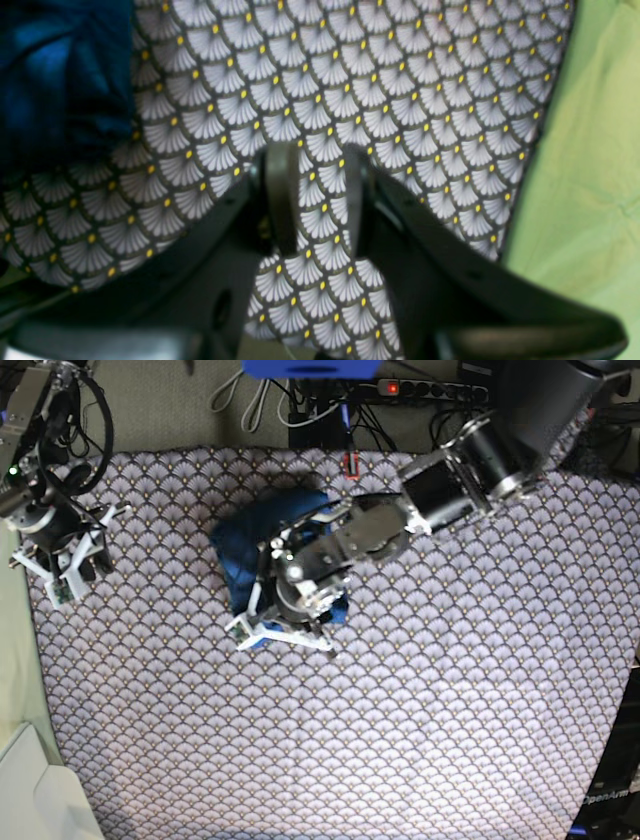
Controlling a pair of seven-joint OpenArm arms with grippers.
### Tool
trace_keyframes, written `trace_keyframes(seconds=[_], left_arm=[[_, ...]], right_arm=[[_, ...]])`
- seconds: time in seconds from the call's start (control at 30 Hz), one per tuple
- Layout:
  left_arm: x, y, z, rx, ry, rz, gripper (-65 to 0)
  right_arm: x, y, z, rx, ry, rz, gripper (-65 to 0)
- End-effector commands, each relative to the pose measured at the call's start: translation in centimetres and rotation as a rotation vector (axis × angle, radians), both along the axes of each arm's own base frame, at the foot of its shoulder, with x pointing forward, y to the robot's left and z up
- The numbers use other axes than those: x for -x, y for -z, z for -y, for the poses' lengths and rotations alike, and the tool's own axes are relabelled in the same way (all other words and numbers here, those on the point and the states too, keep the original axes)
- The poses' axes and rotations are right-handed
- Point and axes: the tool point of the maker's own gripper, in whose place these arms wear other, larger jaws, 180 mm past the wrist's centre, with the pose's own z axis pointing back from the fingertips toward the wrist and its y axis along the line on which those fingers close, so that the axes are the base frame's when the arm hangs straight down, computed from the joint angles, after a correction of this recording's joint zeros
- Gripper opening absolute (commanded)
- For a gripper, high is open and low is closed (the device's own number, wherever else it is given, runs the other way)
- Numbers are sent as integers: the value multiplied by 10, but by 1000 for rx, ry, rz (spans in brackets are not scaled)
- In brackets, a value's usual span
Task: Fold the T-shirt properly
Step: 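Rotate and flatten the blue bundle with the left gripper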
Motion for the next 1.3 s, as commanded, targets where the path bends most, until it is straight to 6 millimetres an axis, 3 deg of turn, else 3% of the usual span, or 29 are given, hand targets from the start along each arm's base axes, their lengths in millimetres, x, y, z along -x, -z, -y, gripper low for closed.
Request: trace_keyframes(seconds=[0.0, 0.4, 0.73, 1.07, 1.27], left_arm=[[-16, -19, 13, 16, 25, 73, -647], [-15, -26, 53, 49, 103, 130, -647], [-7, -24, 63, -15, 199, 162, -647], [-8, -24, 60, -21, 186, 162, -648], [-28, -32, 35, -4, 49, 124, -648]], right_arm=[[-5, -11, 1, 6, -13, 41, -480], [-8, -14, 4, 16, -15, 47, -480], [-14, -17, 1, 10, -19, 61, -478], [-13, -16, 1, 10, -17, 60, -477], [-14, -16, 0, 7, -19, 60, -477]])
